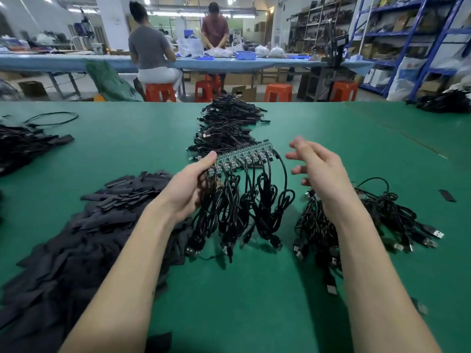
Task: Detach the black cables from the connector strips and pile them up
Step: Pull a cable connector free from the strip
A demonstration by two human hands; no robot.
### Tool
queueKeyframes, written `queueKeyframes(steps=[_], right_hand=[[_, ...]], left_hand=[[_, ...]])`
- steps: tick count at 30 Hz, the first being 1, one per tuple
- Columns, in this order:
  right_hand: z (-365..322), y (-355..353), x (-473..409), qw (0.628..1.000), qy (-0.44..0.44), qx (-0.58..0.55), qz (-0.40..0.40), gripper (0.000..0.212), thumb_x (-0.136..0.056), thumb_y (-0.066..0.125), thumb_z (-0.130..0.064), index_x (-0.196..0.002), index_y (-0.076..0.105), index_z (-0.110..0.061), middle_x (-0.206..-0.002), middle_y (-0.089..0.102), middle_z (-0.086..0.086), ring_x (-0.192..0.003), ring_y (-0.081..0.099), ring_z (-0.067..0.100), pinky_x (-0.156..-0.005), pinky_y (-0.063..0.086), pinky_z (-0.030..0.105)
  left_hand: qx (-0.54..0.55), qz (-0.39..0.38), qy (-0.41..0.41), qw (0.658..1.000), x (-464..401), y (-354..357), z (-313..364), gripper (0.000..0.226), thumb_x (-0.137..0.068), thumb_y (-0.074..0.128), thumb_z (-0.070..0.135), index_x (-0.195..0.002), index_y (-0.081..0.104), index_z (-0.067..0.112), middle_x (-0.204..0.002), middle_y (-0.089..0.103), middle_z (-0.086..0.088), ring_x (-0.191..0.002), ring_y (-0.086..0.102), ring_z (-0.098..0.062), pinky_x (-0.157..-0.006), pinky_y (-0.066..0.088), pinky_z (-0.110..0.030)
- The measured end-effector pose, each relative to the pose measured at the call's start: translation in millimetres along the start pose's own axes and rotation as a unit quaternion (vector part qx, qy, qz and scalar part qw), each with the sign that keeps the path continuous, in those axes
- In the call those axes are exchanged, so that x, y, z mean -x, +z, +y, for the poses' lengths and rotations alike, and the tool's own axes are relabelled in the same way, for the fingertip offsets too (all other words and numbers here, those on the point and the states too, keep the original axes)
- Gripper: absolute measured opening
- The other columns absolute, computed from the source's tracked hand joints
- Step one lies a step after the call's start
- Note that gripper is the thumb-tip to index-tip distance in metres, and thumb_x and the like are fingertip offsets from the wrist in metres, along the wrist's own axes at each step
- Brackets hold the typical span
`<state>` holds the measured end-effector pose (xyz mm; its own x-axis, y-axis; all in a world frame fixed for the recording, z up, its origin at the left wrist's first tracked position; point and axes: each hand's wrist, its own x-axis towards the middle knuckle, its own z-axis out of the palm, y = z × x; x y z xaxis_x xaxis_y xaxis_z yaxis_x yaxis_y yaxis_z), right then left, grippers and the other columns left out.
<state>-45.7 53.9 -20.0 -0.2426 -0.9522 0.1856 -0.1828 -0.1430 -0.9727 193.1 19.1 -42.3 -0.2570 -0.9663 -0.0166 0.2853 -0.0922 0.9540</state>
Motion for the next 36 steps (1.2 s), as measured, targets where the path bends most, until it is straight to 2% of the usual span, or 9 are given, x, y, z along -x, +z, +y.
queueKeyframes(steps=[2, 4, 7, 10, 13, 17, 23, 27, 36], right_hand=[[1, 5, 3, 0.998, 0.03, 0.012, -0.058, 0.031, -0.098, 0.054, -0.057, -0.108, 0.07, -0.032, -0.094, 0.077, -0.013, -0.067, 0.064, 0.002, -0.064, 0.05, 0.021], [1, 9, 7, 0.992, 0.066, -0.002, -0.103, 0.029, -0.099, 0.056, -0.052, -0.108, 0.068, -0.027, -0.081, 0.076, -0.01, -0.06, 0.064, 0.006, -0.054, 0.052, 0.02], [1, 4, 8, 0.976, 0.124, -0.048, -0.17, 0.022, -0.101, 0.06, -0.037, -0.112, 0.065, -0.018, -0.069, 0.071, -0.006, -0.053, 0.06, 0.01, -0.044, 0.048, 0.021], [4, -6, 6, 0.96, 0.166, -0.055, -0.22, 0.014, -0.1, 0.063, -0.025, -0.109, 0.063, -0.014, -0.075, 0.073, 0.002, -0.051, 0.058, 0.01, -0.038, 0.043, 0.017], [13, -8, 7, 0.956, 0.19, -0.039, -0.219, 0.01, -0.1, 0.062, -0.022, -0.107, 0.061, -0.015, -0.076, 0.074, 0.004, -0.051, 0.058, 0.009, -0.037, 0.039, 0.016], [25, -4, 6, 0.96, 0.184, -0.012, -0.211, 0.008, -0.101, 0.061, -0.028, -0.106, 0.059, -0.021, -0.084, 0.076, 0.005, -0.055, 0.057, 0.012, -0.044, 0.041, 0.021], [30, -1, 4, 0.973, 0.15, -0.011, -0.176, 0.013, -0.095, 0.069, -0.037, -0.103, 0.071, -0.026, -0.098, 0.073, 0.0, -0.051, 0.053, 0.009, -0.046, 0.043, 0.019], [33, 1, 2, 0.989, 0.112, -0.014, -0.095, 0.021, -0.088, 0.073, -0.048, -0.091, 0.081, -0.028, -0.092, 0.07, -0.009, -0.05, 0.048, 0.004, -0.046, 0.037, 0.016], [39, 0, -1, 0.981, 0.141, -0.088, -0.102, 0.028, -0.068, 0.086, -0.04, -0.087, 0.08, -0.019, -0.067, 0.062, -0.014, -0.047, 0.04, 0.003, -0.041, 0.028, 0.015]], left_hand=[[-0.008, -0.015, -0.028, 0.999, 1, -4, -5, 0.076, -0.088, 0.066, 0.044, -0.152, 0.039, 0.01, -0.152, 0.038, -0.021, -0.14, 0.038, -0.037, -0.115, 0.034, -0.042], [-0.019, -0.016, -0.062, 0.998, 1, -10, -8, 0.071, -0.082, 0.073, 0.044, -0.142, 0.051, 0.011, -0.111, 0.072, -0.014, -0.094, 0.073, -0.025, -0.083, 0.059, -0.029], [0.009, -0.051, -0.126, 0.991, 0, -23, -14, 0.047, -0.064, 0.091, 0.043, -0.101, 0.074, 0.021, -0.08, 0.05, -0.006, -0.05, 0.056, -0.011, -0.047, 0.052, -0.02], [-0.054, -0.079, -0.169, 0.981, 4, -26, -15, 0.063, -0.055, 0.093, 0.057, -0.099, 0.064, 0.023, -0.074, 0.053, -0.005, -0.049, 0.056, -0.01, -0.047, 0.052, -0.019], [-0.195, -0.041, -0.174, 0.964, 8, -16, -7, 0.064, -0.066, 0.069, 0.077, -0.107, 0.051, 0.032, -0.059, 0.053, 0.002, -0.046, 0.052, -0.009, -0.041, 0.046, -0.021], [-0.53, 0.116, 0.05, 0.838, -5, -4, -7, 0.053, -0.098, 0.037, 0.067, -0.08, 0.054, 0.02, -0.074, 0.062, 0.005, -0.068, 0.06, -0.013, -0.063, 0.043, -0.028], [-0.572, 0.171, 0.193, 0.779, -23, 60, -23, 0.049, -0.105, 0.035, 0.053, -0.075, 0.059, 0.021, -0.068, 0.062, 0.008, -0.065, 0.058, -0.013, -0.06, 0.035, -0.028], [-0.563, 0.168, 0.205, 0.783, -34, 86, -28, 0.059, -0.104, 0.039, 0.052, -0.056, 0.046, 0.017, -0.059, 0.055, 0.001, -0.067, 0.057, -0.029, -0.064, 0.044, -0.035], [-0.506, 0.148, 0.218, 0.821, -36, 91, -37, 0.062, -0.104, 0.045, 0.047, -0.052, 0.037, 0.014, -0.047, 0.038, 0.002, -0.052, 0.041, -0.023, -0.052, 0.03, -0.034]])
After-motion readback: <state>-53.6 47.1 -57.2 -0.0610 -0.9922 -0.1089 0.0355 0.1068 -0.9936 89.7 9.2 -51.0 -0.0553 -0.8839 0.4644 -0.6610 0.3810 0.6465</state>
